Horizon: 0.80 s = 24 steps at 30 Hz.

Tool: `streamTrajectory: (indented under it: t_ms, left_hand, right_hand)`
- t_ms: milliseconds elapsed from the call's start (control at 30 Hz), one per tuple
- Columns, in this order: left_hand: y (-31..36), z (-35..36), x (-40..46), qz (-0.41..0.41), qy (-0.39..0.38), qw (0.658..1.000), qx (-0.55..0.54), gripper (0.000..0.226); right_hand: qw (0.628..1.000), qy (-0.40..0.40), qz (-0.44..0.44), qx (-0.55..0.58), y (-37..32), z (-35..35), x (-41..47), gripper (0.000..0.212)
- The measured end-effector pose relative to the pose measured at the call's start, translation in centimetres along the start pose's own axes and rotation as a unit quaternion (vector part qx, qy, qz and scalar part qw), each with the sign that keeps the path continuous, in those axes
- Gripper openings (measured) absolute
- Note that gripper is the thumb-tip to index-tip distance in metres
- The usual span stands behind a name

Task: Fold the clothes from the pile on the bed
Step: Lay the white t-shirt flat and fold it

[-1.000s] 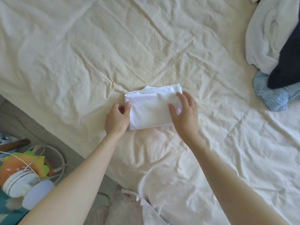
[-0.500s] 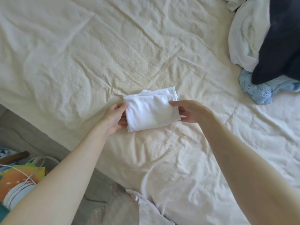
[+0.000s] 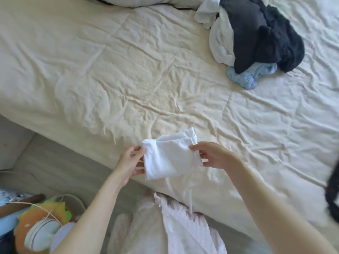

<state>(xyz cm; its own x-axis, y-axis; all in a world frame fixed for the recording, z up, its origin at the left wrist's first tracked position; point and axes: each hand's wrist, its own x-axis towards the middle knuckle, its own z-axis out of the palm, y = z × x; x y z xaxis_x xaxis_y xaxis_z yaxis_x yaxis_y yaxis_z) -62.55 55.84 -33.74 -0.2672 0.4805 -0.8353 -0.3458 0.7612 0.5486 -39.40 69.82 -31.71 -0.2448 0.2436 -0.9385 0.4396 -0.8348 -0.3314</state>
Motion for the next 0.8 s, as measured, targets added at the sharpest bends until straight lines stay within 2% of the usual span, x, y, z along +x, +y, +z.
streamTrajectory:
  t_ms: [200, 367, 633, 800]
  left_hand:
    - [-2.7, 3.1, -8.6, 0.045, -0.034, 0.997, 0.058, 0.023]
    - [-3.0, 9.0, -13.7, 0.069, -0.082, 0.987, 0.116, 0.020]
    - [-4.7, 22.4, -18.1, 0.072, -0.180, 0.955, 0.223, 0.016]
    - [-6.4, 32.8, -19.4, 0.067, -0.211, 0.938, 0.267, 0.019]
  right_hand:
    - [0.996, 0.001, -0.043, 0.080, 9.3, -2.3, -8.3, 0.025]
    - [0.984, 0.018, -0.078, 0.158, 15.4, -6.6, -14.8, 0.029]
    - [0.954, 0.088, -0.092, 0.270, 24.7, -16.7, -21.8, 0.029]
    - [0.942, 0.113, -0.103, 0.299, 29.4, -25.4, -24.0, 0.022]
